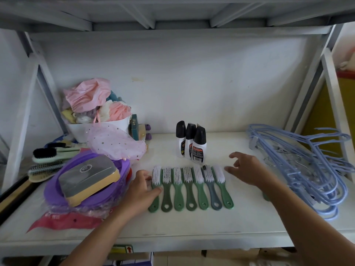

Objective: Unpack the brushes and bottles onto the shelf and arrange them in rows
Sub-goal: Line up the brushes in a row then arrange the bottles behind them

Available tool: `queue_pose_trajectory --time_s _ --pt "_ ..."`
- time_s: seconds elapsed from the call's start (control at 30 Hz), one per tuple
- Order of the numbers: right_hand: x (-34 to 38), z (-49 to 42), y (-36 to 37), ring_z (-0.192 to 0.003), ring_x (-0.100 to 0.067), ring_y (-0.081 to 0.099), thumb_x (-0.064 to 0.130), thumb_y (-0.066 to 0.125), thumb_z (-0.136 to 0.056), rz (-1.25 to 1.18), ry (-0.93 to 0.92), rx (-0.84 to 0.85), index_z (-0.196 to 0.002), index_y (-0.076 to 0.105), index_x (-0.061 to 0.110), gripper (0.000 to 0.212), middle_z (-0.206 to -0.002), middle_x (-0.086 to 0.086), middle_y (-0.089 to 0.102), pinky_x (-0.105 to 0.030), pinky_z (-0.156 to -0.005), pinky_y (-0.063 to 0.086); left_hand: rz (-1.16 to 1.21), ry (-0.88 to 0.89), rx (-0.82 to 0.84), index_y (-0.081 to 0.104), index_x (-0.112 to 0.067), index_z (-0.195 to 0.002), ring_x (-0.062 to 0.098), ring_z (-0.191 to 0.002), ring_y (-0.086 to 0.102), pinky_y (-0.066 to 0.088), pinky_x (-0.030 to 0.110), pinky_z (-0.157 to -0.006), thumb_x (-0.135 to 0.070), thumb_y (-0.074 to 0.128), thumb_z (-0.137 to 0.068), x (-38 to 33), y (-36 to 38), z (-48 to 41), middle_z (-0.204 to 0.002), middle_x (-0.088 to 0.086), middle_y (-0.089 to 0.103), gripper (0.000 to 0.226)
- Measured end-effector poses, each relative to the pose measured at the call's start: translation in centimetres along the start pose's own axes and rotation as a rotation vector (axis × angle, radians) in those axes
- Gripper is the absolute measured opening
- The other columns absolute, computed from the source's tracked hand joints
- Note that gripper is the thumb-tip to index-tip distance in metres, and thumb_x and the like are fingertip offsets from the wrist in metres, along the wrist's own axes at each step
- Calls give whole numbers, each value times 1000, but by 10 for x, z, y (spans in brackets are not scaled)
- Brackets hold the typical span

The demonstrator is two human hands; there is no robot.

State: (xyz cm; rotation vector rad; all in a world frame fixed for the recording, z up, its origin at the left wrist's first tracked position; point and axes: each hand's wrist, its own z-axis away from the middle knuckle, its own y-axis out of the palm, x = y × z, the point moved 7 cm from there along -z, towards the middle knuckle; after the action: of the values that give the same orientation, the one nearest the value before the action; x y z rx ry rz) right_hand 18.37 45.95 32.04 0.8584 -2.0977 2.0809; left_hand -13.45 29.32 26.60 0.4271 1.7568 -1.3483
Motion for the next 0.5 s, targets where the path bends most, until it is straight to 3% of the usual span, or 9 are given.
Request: queue_pose_trajectory --time_s 0.1,0.3,0.5 --pt "-22 0 -11 -110 -30 60 37 65 -90 122 86 -73 -135 56 17 50 -116 -11 66 -38 -96 48 -24 6 32 35 -27 -125 13 -119 53 45 39 -106 -40 74 -85 0 2 2 -124 -7 54 58" --pt "-45 9 -10 -120 -37 53 36 61 -90 234 244 29 -140 47 19 55 -133 -15 50 -45 -97 49 -33 11 49 34 -29 -124 16 -123 52 45 41 -107 -42 73 -82 -1 1 3 -126 -7 53 59" --pt "-41 11 -12 -102 -28 60 25 61 -92 240 235 35 -136 48 17 47 -128 -12 45 -39 -88 54 -63 21 58 34 -31 -122 14 -123 51 45 39 -106 -38 72 -86 -4 3 5 -127 -7 53 53"
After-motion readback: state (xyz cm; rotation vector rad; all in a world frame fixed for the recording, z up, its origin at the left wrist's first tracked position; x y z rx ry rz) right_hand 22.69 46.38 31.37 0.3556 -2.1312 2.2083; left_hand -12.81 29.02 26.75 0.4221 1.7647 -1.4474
